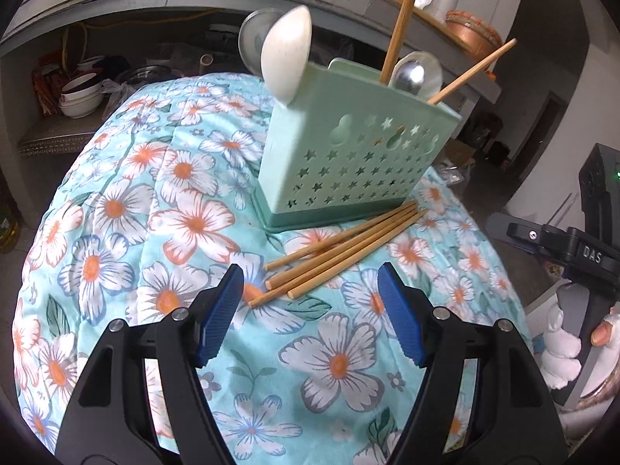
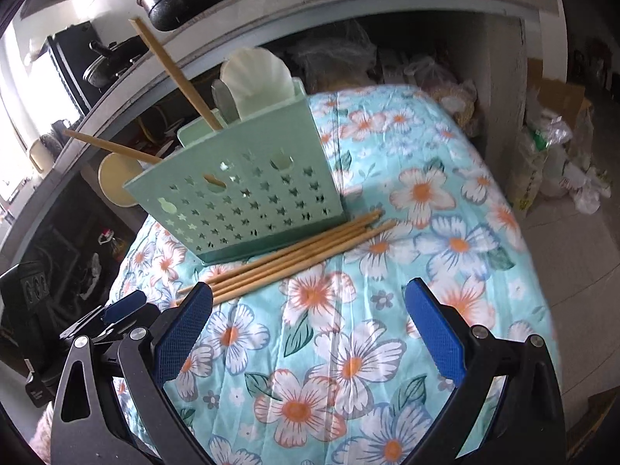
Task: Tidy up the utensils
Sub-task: 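Move both tools down to the loose wooden chopsticks beside the holder base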
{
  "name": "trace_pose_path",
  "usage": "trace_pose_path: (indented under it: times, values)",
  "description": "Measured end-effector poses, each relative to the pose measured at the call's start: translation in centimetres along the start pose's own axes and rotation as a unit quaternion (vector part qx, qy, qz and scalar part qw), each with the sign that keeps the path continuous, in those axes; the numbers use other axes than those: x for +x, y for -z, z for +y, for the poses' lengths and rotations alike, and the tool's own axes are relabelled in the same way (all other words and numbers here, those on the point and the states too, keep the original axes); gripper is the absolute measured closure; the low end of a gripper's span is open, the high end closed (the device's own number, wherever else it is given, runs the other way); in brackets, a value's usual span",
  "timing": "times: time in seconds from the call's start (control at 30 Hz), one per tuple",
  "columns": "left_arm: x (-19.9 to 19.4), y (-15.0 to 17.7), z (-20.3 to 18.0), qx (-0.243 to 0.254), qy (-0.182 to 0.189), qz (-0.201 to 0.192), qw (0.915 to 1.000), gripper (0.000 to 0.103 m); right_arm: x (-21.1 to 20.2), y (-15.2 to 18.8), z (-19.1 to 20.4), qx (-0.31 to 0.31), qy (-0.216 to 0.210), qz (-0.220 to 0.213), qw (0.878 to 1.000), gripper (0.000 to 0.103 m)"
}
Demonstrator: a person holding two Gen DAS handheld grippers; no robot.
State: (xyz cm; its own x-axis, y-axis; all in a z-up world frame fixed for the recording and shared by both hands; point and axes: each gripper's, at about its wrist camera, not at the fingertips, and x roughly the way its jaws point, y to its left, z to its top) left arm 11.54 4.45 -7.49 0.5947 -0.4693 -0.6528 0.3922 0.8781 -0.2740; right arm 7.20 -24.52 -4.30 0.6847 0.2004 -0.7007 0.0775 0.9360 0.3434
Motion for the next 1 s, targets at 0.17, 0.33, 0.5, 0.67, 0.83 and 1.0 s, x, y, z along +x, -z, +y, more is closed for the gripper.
trace_pose_path:
  times: [0.17, 0.33, 0.5, 0.67, 0.83, 1.0]
  values:
    - [1.6, 0.0, 0.4, -0.018, -0.043, 0.010, 0.9988, 0.035, 2.0, 0.7, -1.9, 0.022, -0.045, 0.025, 0.998, 0.006]
    - [1.8, -0.5, 0.1, -0.033, -0.076, 0.009, 0.9965, 0.035, 2.5, 1.1, -3.4, 0.030, -0.077, 0.033, 0.996, 0.006]
    - [1.8, -1.1, -1.5, -0.023, -0.090, 0.002, 0.9956, 0.035, 1.7, 1.7, -4.3, 0.040, -0.100, 0.028, 0.994, 0.006]
    - [2.0, -1.4, -2.7, -0.008, -0.091, 0.005, 0.9958, 0.035, 0.8, 2.0, -4.6, 0.041, -0.115, 0.021, 0.992, 0.006]
    - [2.8, -1.6, -3.2, 0.002, -0.091, 0.012, 0.9958, 0.035, 1.0, 2.0, -4.9, 0.048, -0.119, 0.023, 0.991, 0.006]
    - [3.3, -1.6, -3.4, 0.007, -0.090, 0.012, 0.9958, 0.035, 0.9, 2.2, -4.9, 0.044, -0.123, 0.023, 0.991, 0.006]
